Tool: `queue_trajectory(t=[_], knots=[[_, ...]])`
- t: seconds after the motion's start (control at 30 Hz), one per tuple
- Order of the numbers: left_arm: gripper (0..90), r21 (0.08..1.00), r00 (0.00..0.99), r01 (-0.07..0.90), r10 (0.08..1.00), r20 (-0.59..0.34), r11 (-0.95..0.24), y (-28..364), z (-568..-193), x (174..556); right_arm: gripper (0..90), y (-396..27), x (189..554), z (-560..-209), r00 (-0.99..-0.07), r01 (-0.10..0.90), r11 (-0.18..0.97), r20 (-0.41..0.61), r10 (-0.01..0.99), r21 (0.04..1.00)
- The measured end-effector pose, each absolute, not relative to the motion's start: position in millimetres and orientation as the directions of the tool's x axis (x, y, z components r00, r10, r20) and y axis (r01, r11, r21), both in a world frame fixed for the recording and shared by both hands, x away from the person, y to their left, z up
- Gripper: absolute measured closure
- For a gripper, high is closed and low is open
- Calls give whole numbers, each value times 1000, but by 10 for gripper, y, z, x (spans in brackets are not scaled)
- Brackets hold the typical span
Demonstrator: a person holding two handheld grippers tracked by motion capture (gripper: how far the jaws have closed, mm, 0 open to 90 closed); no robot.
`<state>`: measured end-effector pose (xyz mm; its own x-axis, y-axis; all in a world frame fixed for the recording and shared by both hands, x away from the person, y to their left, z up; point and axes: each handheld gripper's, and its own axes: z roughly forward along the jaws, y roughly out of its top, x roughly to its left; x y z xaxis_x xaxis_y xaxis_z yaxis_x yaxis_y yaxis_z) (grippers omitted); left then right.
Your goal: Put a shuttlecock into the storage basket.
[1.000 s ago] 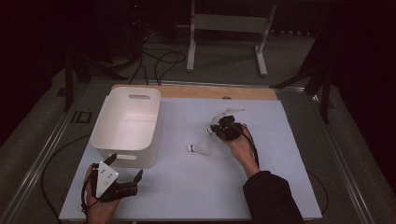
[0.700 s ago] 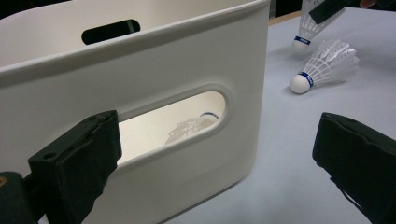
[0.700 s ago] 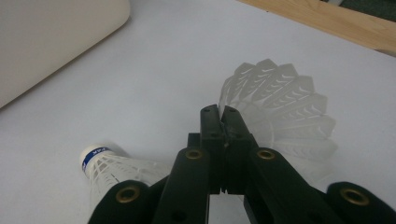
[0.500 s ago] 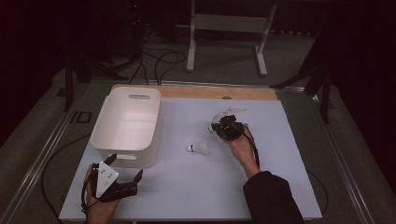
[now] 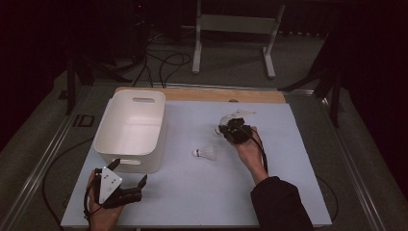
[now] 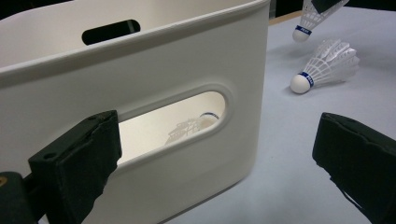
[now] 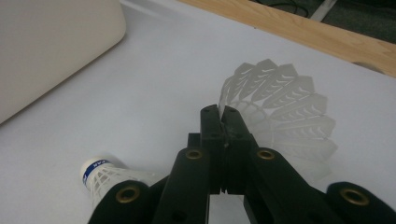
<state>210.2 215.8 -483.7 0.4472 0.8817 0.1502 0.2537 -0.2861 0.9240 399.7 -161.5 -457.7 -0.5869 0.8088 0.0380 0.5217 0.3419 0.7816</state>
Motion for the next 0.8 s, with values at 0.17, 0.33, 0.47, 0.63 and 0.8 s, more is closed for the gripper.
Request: queue_trajectory(t=[0.17, 0.33, 0.47, 0.63, 0.8], knots=[[17, 924, 446, 254, 882, 150, -286, 2157, -4837, 2102, 898, -1605, 3986, -4545, -586, 516, 338, 37, 809, 787], [17, 924, 447, 254, 882, 150, -286, 2157, -4837, 2103, 898, -1594, 3979, -4523, -589, 509, 341, 30, 808, 790], [17, 924, 447, 254, 882, 150, -286, 2157, -4837, 2103, 898, -1588, 3974, -4513, -589, 506, 339, 30, 808, 793], [17, 924, 447, 253, 882, 150, -286, 2156, -4837, 2103, 899, -1593, 3964, -4491, -582, 503, 332, 29, 812, 798], [18, 923, 448, 254, 881, 151, -287, 2155, -4838, 2104, 899, -1605, 3959, -4469, -580, 500, 328, 28, 814, 801]])
